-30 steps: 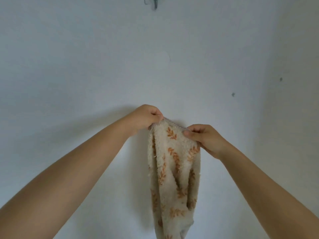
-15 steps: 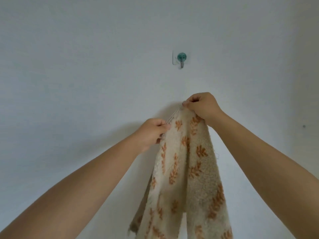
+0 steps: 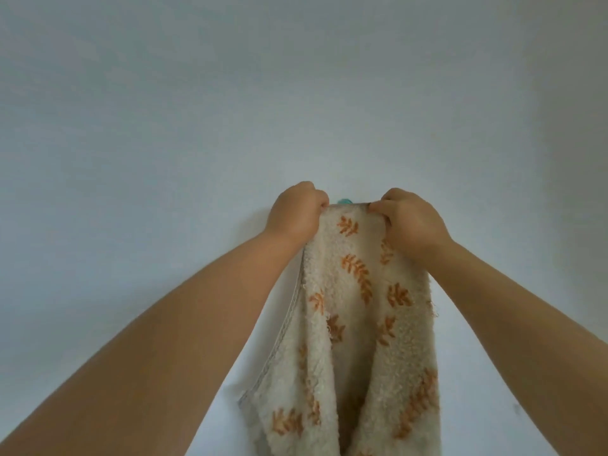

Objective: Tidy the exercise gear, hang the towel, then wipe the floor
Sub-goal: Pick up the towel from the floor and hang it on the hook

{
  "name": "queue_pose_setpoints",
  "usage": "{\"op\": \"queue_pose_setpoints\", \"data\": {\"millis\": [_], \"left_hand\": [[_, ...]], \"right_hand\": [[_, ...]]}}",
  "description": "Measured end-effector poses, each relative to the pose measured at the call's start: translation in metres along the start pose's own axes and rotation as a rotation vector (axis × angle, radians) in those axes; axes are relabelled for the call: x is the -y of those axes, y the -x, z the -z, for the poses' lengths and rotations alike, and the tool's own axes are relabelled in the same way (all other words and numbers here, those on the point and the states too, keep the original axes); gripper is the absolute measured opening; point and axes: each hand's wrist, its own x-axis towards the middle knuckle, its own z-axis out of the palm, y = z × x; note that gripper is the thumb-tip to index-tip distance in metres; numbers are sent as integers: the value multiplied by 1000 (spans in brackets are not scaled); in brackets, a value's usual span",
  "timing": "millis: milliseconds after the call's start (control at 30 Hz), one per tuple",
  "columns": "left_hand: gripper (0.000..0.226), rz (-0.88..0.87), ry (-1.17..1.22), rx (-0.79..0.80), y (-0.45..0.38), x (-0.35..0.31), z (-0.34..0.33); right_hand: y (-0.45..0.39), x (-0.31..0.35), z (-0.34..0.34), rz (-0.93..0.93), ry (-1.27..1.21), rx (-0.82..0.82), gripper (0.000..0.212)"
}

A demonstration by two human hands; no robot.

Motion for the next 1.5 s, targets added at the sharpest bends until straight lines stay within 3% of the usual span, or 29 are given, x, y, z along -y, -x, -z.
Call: {"op": "queue_pose_setpoints", "data": {"millis": [133,333,500,567,700,800,867,1000,1067,1167,1300,1500], "left_hand": [[27,-31,-115,-23,-30,1,-15],[29,-27,-41,18,-24,0,-30],[29,-8,3,149,-6,-10,-28],[39,50,31,173,1,-14,-30],[30,131,216,224,11,-20,-26],[35,204,217,223,25,-18,-17],[37,227,133,243,40,-11,-10],[37,289,-57,364,81,9,4],[37,342,-162,424,107,20,12],[37,448,-312,523,155,32,28],[39,613,-475,642,235,45,59],[41,846,-639,861,374,58,132]], "right_hand": [[-23,-5,-5,-139,-18,41,35],[-13,-3,-13,-89,94,53,31],[3,5,-13,-238,-81,176,30],[7,7,-11,-294,-199,213,29],[20,17,-9,-268,-283,357,31],[37,26,-14,-161,-65,261,33],[50,36,-19,-64,17,94,30],[75,65,-29,22,-10,-121,17],[86,86,-36,77,-82,-130,12],[108,124,-51,101,-168,-28,13],[147,184,-73,136,-362,402,40],[225,300,-84,260,-627,680,44]]}}
